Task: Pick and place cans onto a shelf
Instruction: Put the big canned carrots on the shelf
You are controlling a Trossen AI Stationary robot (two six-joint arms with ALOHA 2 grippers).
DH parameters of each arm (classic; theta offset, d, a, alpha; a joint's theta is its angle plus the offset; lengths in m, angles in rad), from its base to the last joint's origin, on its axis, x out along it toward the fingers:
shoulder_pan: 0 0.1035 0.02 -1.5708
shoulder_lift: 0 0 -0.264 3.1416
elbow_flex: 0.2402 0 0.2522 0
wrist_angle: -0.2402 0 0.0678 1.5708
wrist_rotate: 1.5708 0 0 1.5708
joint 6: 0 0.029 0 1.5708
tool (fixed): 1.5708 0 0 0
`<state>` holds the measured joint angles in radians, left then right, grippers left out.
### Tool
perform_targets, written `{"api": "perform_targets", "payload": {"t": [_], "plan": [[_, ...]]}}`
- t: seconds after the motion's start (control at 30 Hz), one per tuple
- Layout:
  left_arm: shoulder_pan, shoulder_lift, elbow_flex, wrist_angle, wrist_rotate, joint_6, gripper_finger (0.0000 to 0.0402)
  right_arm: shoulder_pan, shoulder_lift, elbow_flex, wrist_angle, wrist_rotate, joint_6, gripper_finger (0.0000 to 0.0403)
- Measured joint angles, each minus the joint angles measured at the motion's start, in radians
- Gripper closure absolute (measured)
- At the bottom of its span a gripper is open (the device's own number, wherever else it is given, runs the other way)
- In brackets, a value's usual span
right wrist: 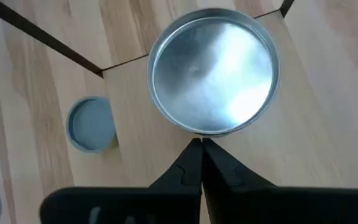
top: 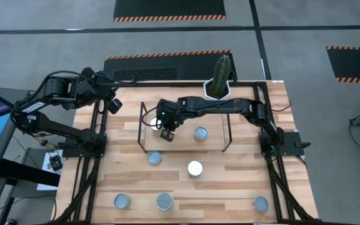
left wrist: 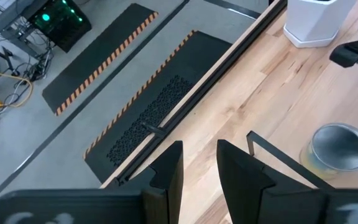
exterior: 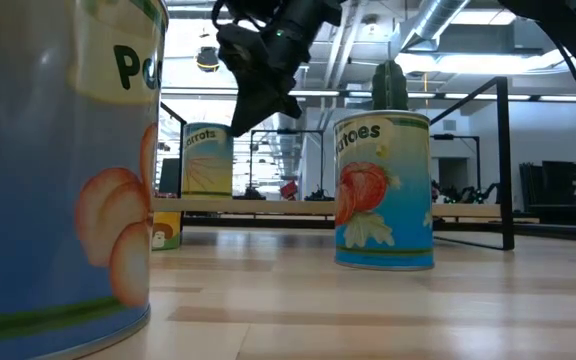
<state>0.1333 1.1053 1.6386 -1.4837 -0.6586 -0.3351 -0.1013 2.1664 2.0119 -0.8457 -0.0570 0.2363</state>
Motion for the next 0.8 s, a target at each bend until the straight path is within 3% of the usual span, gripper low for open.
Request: {"api": "perform_targets", "payload": {"t": [0.4,0.8], "plan": [[0.0,0.0,0.0,0.0,0.0,0.001,0.0315,0.024,0.018,-0.001,-0.055,-0.177,-0.164,0.0391],[0.0,0.0,0.0,0.0,-0.002,-0.004,0.0315,-0.001,0.015,0.001,0.032,-0.183,-0.211,0.0383]]}}
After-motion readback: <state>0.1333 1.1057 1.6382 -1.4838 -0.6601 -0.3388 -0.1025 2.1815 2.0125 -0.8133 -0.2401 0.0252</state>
